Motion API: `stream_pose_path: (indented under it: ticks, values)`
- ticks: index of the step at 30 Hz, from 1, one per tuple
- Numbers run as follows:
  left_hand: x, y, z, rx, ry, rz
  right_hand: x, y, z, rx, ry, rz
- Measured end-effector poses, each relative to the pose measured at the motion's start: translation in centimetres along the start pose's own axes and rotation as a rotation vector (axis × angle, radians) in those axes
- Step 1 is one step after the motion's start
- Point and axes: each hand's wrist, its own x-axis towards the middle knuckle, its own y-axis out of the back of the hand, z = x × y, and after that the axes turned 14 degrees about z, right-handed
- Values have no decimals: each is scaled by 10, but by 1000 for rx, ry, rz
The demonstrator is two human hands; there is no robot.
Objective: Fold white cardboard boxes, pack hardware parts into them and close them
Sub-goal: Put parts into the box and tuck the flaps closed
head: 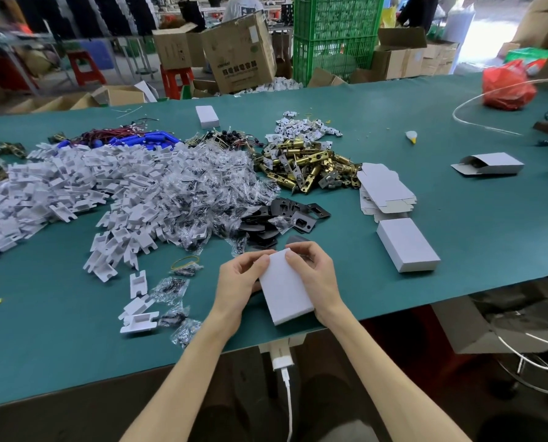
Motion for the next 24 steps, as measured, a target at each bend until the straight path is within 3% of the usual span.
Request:
stream_pose_path:
  ticks: [11,16,18,21,24]
  values:
    - [-3,6,-8,-13,-104,35,0,-3,-4,-68,26,5]
    - [-4,9,-10,-28,-133,33,-5,-8,-15,-492,242,-51]
    - [-3,9,-11,-29,-139,55,-16,-7,-19,-703,400,-181]
    - [-2,9,-11,-46,-117,60,-32,-5,-19,-993,465,-352]
    - [-5,2,-13,-15,-150,33,-34,4,-21,-1021,475,-312]
